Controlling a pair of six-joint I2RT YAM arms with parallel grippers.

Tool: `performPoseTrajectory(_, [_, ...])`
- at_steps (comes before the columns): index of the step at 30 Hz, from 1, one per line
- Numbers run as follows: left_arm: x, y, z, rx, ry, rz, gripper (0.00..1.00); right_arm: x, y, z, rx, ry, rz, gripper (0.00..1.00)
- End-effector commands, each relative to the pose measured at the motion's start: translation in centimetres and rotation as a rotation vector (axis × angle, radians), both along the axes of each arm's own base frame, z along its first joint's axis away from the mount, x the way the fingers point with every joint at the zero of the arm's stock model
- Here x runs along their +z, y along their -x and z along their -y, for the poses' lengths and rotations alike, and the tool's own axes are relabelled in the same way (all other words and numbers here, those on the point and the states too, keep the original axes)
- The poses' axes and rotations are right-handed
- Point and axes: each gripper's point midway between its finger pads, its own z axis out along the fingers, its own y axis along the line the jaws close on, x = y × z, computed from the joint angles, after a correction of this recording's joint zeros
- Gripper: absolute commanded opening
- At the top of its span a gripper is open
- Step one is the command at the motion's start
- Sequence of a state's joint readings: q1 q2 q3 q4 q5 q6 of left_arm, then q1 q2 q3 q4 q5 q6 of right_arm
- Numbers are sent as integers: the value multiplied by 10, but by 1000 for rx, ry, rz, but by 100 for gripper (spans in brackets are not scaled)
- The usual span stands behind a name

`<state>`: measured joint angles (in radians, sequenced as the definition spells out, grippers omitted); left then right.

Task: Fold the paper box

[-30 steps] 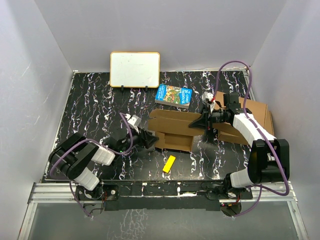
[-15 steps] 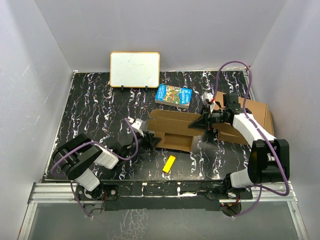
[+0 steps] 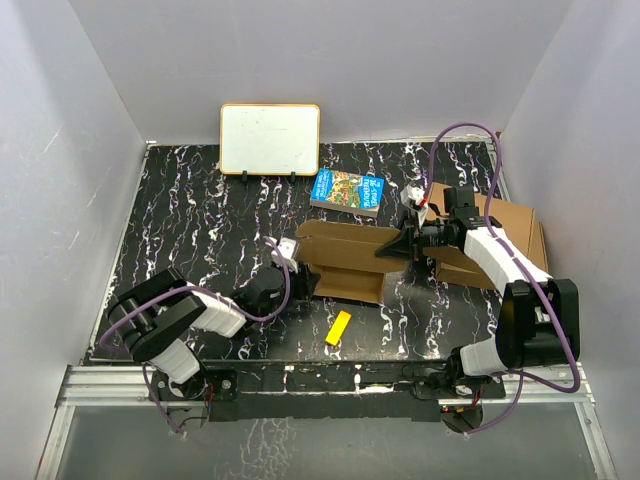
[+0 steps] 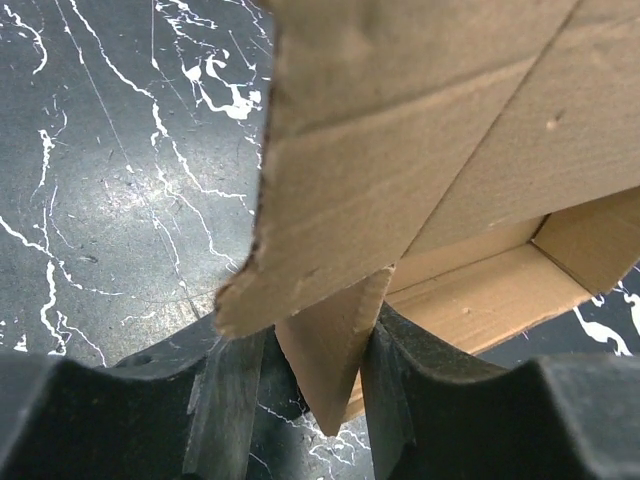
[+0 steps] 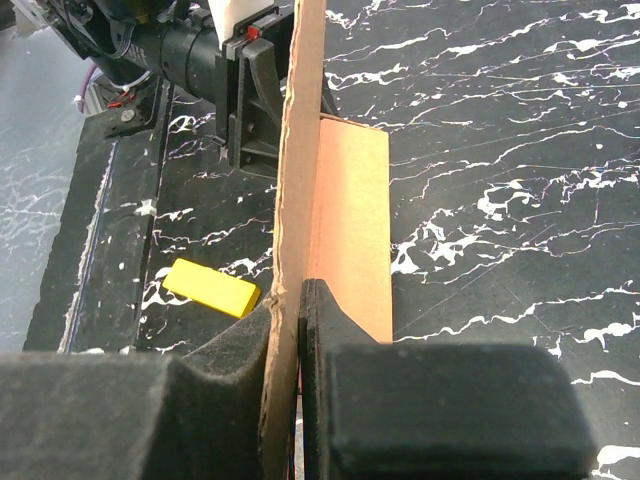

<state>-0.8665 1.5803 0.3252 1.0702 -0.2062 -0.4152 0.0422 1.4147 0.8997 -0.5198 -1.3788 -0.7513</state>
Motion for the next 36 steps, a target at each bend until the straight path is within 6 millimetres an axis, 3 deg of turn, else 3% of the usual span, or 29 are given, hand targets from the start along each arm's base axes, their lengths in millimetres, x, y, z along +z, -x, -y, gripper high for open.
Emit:
performPoseTrajectory(1, [9, -12, -5, 80, -37, 20, 36, 4, -7, -1, 1, 22, 100, 8])
performPoseTrajectory(6, [5, -14, -7, 103, -73, 7, 24, 3, -7, -1, 0, 26, 99, 8])
performPoseTrajectory(12, [3, -19, -9, 142, -135, -9, 0, 2, -8, -2, -7, 34, 99, 8])
performPoseTrajectory(21, [-1, -21, -16, 193, -261, 3, 0, -1, -10, -4, -15, 46, 92, 8])
performPoseTrajectory(26, [6, -24, -13, 209, -245, 11, 21, -2, -10, -5, -16, 49, 91, 8])
performPoseTrajectory(36, [18, -30, -13, 230, -252, 34, 25, -6, -12, -5, -22, 60, 86, 8])
